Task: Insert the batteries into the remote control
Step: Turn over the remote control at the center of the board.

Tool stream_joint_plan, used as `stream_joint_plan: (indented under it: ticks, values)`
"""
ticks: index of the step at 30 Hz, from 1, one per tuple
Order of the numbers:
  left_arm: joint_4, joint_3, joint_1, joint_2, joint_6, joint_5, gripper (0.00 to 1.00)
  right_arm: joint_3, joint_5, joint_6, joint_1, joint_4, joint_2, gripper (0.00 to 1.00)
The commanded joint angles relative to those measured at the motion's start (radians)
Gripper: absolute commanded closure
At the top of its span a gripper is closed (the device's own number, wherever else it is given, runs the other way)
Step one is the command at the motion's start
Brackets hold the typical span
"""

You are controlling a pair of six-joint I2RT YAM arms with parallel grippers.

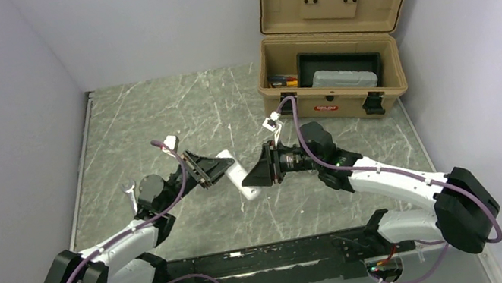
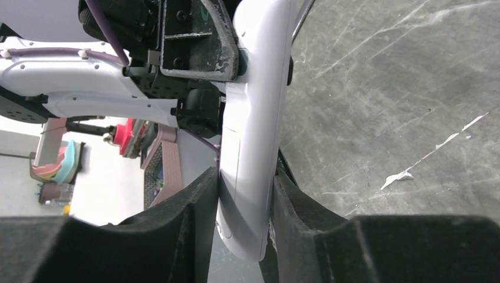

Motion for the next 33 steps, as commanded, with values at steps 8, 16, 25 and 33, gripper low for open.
stream_joint_plan:
  ticks: [8, 16, 25, 33]
  values:
    - [0.037, 0.042, 0.000, -0.017, 0.029, -0.001, 0.85, -0.010, -0.022, -0.009, -0.002, 0.065, -0.005, 0.98]
    - [-0.015, 0.045, 0.002, -0.050, 0.051, -0.013, 0.17, -0.010, 0.057, -0.048, -0.002, 0.009, -0.092, 1.00]
    - [-0.375, 0.077, 0.051, -0.213, 0.197, -0.042, 0.01, 0.041, 0.232, -0.159, -0.003, -0.245, -0.167, 1.00]
    - [-0.601, 0.084, 0.141, -0.353, 0.292, -0.020, 0.01, 0.046, 0.352, -0.242, -0.003, -0.371, -0.140, 1.00]
